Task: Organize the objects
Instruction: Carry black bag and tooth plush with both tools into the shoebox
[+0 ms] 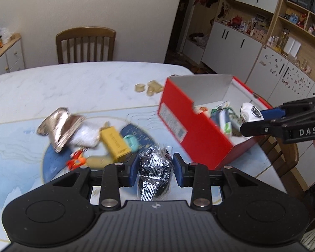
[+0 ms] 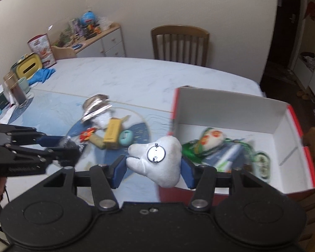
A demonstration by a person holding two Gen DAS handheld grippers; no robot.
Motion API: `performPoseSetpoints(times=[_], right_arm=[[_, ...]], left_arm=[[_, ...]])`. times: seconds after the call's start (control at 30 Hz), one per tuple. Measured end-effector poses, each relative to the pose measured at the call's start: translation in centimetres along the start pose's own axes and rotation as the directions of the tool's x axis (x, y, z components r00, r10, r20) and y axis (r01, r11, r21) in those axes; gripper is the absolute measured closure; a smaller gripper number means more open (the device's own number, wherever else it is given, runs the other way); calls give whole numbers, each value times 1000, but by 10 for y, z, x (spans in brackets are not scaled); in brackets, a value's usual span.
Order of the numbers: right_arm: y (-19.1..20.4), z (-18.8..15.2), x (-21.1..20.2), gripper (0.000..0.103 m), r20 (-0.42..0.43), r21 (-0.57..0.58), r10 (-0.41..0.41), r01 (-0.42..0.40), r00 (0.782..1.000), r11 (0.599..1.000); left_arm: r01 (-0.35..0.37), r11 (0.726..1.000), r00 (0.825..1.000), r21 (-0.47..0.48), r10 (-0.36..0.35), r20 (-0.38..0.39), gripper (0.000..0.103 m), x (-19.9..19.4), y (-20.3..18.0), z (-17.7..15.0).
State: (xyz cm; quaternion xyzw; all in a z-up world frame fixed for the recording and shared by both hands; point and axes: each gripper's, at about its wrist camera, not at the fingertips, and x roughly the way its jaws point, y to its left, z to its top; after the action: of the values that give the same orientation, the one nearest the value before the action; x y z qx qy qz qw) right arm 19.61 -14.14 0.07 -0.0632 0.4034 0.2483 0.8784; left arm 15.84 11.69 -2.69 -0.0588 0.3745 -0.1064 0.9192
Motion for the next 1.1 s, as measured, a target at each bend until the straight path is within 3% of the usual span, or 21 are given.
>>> performPoseSetpoints(times=[0.37,0.67,1.1], right_arm=[[-85,-3,-23,50,58,32,-85,84,995,996],[-139,-1,-15,50,67,58,-110,106,992,993],[-174,3,29,50,-7,41,-86,86,996,995]], left_arm=[[26,999,1000,42,-25,-9,69,31,-69,33],[23,998,1000,59,-23,-2,69,54,-115,64],[-37,995,988,92,50,-146,69,128,-150,65]])
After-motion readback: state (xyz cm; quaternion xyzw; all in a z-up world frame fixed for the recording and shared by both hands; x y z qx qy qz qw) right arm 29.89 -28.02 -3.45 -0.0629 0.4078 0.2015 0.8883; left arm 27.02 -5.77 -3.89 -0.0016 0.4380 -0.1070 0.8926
